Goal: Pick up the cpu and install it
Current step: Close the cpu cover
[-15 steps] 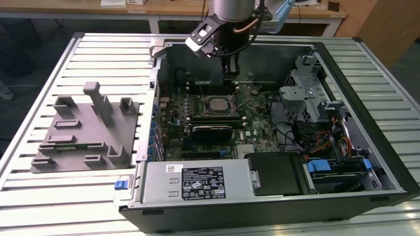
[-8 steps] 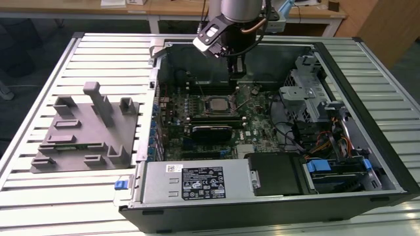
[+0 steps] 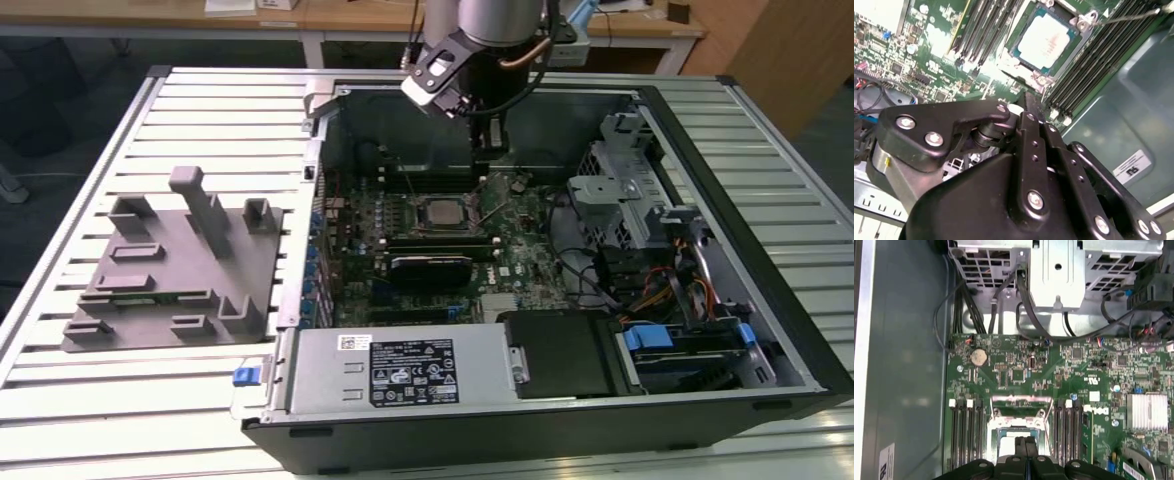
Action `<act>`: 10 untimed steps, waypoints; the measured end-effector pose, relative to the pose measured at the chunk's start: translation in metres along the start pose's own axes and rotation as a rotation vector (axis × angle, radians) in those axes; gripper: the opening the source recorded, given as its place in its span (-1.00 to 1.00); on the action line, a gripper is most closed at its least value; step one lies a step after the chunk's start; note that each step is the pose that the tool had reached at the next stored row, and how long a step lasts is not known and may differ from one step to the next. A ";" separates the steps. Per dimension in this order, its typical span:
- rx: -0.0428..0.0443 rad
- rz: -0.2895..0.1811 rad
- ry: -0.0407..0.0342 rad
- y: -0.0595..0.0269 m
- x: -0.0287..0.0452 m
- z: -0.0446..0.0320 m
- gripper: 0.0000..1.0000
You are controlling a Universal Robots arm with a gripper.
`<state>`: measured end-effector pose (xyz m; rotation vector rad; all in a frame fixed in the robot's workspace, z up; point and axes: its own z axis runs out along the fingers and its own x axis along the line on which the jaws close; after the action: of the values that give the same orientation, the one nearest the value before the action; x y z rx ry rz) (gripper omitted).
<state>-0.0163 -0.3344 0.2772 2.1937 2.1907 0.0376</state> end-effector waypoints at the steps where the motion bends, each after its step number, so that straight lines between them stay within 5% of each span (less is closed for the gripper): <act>1: 0.0000 0.000 0.0000 0.0022 0.0000 0.0004 -0.79; 10: 0.0000 0.000 -0.0001 0.0202 0.0001 0.0026 -0.79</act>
<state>0.0040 -0.3343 0.2756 2.1937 2.1907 0.0375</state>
